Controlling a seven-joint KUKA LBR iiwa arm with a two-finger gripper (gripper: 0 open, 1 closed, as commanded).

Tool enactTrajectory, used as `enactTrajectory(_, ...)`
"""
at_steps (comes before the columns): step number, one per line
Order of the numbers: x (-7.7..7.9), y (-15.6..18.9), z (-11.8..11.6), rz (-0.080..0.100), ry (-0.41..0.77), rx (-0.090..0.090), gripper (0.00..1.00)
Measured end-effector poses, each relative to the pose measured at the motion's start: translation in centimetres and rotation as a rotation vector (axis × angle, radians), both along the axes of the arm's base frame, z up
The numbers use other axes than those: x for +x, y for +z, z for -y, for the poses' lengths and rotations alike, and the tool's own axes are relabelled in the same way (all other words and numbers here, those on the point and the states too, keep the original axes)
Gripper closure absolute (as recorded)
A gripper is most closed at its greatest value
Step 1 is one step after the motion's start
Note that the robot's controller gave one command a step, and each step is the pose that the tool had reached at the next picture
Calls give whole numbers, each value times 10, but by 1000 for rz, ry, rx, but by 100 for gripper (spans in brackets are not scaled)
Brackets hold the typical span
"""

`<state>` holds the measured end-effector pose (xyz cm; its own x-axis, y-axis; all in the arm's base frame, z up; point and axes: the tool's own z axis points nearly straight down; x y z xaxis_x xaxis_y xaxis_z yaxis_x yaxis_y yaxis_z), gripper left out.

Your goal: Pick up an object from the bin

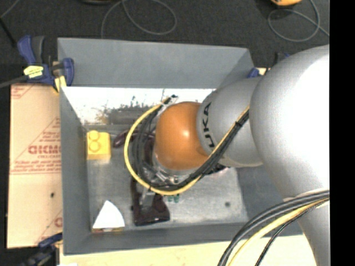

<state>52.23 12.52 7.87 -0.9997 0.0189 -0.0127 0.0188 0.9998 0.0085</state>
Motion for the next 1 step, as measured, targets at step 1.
enactTrajectory(1,0,0,2,0,-6,0,100)
